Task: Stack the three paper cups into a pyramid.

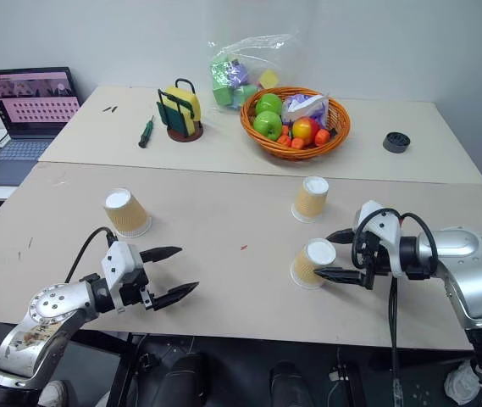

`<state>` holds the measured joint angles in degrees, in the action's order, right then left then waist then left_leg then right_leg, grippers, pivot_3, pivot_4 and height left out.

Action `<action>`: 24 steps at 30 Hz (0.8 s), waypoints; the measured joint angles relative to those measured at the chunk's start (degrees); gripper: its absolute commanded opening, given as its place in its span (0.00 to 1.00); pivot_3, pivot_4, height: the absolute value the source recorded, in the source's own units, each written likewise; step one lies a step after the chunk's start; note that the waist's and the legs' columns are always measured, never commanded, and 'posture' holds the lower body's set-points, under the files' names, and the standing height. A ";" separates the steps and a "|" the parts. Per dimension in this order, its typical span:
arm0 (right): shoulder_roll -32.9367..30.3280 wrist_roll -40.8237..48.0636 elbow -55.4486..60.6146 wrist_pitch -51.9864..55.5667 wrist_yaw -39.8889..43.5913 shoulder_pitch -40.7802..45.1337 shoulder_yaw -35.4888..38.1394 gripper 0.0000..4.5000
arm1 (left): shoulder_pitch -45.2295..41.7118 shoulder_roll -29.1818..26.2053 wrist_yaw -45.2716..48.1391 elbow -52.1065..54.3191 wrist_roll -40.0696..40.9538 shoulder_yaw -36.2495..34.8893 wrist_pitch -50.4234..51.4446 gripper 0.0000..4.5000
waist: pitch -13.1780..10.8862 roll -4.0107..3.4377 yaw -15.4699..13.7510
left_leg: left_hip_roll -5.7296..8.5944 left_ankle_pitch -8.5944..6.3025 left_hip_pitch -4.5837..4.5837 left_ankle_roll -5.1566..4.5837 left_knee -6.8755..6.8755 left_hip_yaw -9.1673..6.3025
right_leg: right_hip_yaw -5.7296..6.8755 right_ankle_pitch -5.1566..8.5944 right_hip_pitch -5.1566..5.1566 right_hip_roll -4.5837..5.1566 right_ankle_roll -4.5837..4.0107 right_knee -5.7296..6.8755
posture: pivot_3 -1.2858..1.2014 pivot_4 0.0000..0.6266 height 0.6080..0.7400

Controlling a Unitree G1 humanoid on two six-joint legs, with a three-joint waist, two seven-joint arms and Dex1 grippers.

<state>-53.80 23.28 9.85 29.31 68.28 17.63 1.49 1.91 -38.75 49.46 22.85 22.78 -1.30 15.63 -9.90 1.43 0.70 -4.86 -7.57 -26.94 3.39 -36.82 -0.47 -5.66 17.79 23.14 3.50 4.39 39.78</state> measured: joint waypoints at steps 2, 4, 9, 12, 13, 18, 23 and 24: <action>0.69 0.01 0.00 0.17 -0.23 0.00 -0.90 1.00 | 0.00 -0.19 0.25 0.41 0.13 -0.03 0.48 1.00 | 0.00 0.00 -0.01 | 0.01 0.00 -0.01 0.00 -0.01 0.00 | 0.00 0.00 0.00 0.01 0.01 0.00 | 0.52 0.24 0.51; 0.94 0.19 0.03 0.55 -0.33 0.03 -0.97 1.00 | 0.06 -0.37 0.37 0.42 0.13 -0.04 0.83 1.00 | 0.00 0.00 -0.05 | 0.01 0.00 -0.01 0.00 0.00 0.00 | 0.00 0.00 0.01 0.01 0.00 0.00 | 0.52 0.24 0.51; 1.18 0.49 0.73 1.21 -0.89 0.58 -1.04 0.78 | 0.56 -0.40 0.53 0.91 0.12 -0.17 0.93 1.00 | 0.00 0.00 0.00 | 0.00 0.00 -0.01 0.00 0.00 0.00 | 0.00 0.00 0.01 0.01 -0.01 0.00 | 0.52 0.24 0.51; 1.39 0.49 0.78 1.22 -0.92 1.56 -1.15 0.61 | 0.67 -0.40 0.55 1.07 0.12 -0.17 0.94 1.00 | 0.00 0.00 0.00 | 0.00 0.00 -0.01 0.00 0.00 0.00 | 0.00 0.00 0.01 0.00 0.00 0.00 | 0.52 0.24 0.51; 1.50 0.49 0.78 1.25 -0.92 1.94 -1.17 0.61 | 0.72 -0.40 0.55 1.07 0.11 -0.18 0.94 1.00 | 0.00 0.00 0.01 | 0.00 0.00 -0.01 0.00 0.00 0.00 | 0.00 0.00 0.01 0.01 0.00 0.00 | 0.52 0.24 0.51; 2.92 0.87 0.77 2.30 -0.22 8.32 -2.57 0.61 | 0.78 -0.47 0.55 1.08 0.08 -0.38 1.03 1.00 | -0.01 -0.01 0.33 | -0.01 0.00 0.00 0.00 0.00 0.00 | 0.00 -0.01 0.02 -0.01 0.00 0.00 | 0.52 0.24 0.51; 10.24 0.40 -1.12 2.59 2.12 22.92 -10.08 0.61 | 0.22 -0.51 0.79 0.88 0.02 -0.37 1.26 1.00 | -0.02 -0.03 1.07 | -0.04 0.00 0.05 0.00 0.03 0.00 | 0.00 -0.03 0.03 -0.04 -0.03 0.02 | 0.52 0.24 0.51; 12.93 -0.69 -2.95 2.29 3.09 26.44 -13.07 0.61 | 0.35 -0.55 0.90 0.76 -0.02 -0.39 1.22 1.00 | -0.02 -0.03 1.04 | -0.04 0.00 0.04 0.00 0.04 -0.01 | 0.03 -0.05 0.00 -0.04 -0.09 0.02 | 0.52 0.24 0.51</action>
<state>-40.87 22.59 6.90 31.60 71.37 44.06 -11.58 2.26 -39.29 50.36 23.61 22.77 -1.69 16.86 -9.92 1.40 1.73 -4.91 -7.57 -26.90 3.39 -36.78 -0.48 -5.63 17.74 23.15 3.46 4.30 39.79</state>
